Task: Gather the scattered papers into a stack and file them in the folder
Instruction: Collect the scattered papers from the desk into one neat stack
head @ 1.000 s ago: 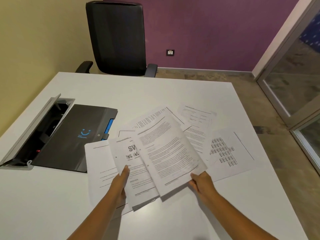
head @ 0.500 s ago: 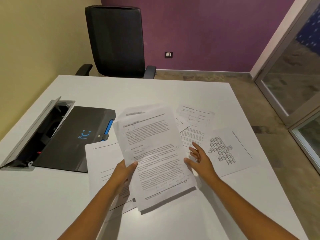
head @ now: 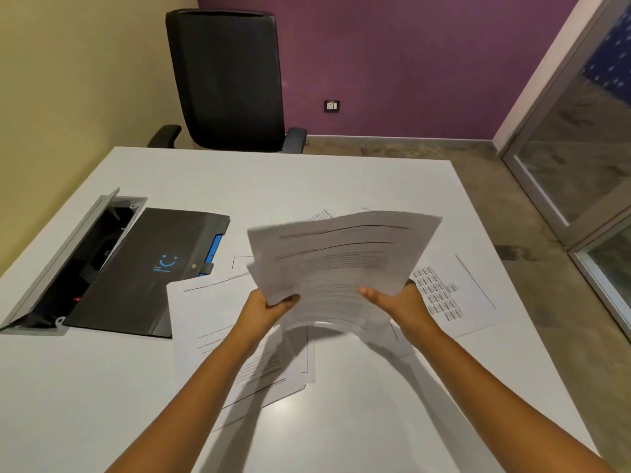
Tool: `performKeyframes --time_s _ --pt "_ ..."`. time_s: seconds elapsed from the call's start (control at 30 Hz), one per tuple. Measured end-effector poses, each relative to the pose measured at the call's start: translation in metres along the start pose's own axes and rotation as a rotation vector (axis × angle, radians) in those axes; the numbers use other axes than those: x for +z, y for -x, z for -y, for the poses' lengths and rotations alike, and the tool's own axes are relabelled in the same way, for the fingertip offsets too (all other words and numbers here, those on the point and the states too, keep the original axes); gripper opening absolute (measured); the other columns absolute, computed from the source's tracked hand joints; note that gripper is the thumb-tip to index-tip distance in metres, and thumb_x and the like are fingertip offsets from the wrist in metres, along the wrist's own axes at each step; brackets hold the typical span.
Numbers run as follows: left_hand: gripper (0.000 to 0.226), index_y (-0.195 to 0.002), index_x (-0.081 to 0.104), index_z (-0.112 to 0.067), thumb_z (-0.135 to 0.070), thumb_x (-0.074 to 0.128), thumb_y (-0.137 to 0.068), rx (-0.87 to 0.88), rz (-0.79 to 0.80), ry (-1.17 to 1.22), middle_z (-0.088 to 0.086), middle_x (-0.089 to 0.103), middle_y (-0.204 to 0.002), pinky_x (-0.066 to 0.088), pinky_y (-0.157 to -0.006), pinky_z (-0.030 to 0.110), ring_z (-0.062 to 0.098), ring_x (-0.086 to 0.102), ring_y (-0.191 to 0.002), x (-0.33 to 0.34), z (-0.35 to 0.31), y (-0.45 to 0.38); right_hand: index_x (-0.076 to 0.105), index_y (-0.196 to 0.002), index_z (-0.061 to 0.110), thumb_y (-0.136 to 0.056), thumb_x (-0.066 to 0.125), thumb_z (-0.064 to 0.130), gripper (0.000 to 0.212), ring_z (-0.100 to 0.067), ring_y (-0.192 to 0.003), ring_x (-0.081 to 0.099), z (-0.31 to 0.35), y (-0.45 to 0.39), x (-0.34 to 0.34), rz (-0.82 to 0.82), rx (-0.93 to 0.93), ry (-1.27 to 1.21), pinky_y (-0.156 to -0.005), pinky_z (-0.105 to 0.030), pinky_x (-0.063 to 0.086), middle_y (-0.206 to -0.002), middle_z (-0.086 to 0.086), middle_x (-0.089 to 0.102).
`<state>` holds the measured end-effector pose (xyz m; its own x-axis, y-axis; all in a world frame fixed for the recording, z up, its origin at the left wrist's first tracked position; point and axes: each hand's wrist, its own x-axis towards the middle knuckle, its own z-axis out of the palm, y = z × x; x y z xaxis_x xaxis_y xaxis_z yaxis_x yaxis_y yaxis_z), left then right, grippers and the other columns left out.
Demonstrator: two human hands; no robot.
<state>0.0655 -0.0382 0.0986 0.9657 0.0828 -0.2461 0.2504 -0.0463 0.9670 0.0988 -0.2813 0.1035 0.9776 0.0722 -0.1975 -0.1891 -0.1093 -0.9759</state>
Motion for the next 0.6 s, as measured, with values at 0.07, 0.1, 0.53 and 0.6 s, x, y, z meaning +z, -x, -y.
performKeyframes --time_s 0.07,0.1,0.53,0.6 --pt "0.033 -0.100 0.058 -0.037 -0.014 0.069 -0.080 -0.034 0.007 -0.013 -0.014 0.066 -0.098 0.050 -0.077 0.021 0.005 0.060 -0.095 -0.001 0.007 0.000 0.062 -0.086 0.030 -0.066 0.082 0.020 0.030 0.012 -0.076 0.066 -0.006 0.002 -0.001 0.008 0.020 0.014 -0.059 -0.002 0.048 -0.076 0.027 0.071" --pt "0.033 -0.102 0.059 -0.036 -0.013 0.069 -0.081 -0.055 0.016 -0.023 -0.014 0.067 -0.098 0.049 -0.078 0.021 0.005 0.061 -0.095 -0.001 0.011 0.002 0.061 -0.086 0.030 -0.068 0.081 0.017 0.029 0.013 -0.074 0.065 -0.012 0.002 -0.004 0.002 0.036 0.016 -0.057 -0.002 0.047 -0.075 0.029 0.071" --pt "0.033 -0.127 0.046 0.004 -0.007 0.044 -0.096 -0.264 -0.220 -0.237 0.021 0.050 -0.131 0.033 -0.099 0.037 0.023 0.043 -0.108 0.006 0.059 0.001 0.068 -0.058 0.021 -0.092 0.047 0.009 0.042 -0.003 -0.048 0.058 -0.026 0.007 -0.004 -0.057 0.136 0.185 -0.046 -0.011 0.045 -0.050 0.010 0.061" --pt "0.037 -0.132 0.040 0.004 -0.006 0.041 -0.097 -0.274 -0.319 -0.185 0.015 0.048 -0.127 0.031 -0.102 0.036 0.019 0.037 -0.104 0.002 0.054 0.000 0.068 -0.085 0.017 -0.092 0.051 0.015 0.018 -0.008 -0.077 0.061 -0.016 0.002 0.016 -0.069 0.071 0.152 -0.068 -0.016 0.049 -0.080 0.004 0.069"
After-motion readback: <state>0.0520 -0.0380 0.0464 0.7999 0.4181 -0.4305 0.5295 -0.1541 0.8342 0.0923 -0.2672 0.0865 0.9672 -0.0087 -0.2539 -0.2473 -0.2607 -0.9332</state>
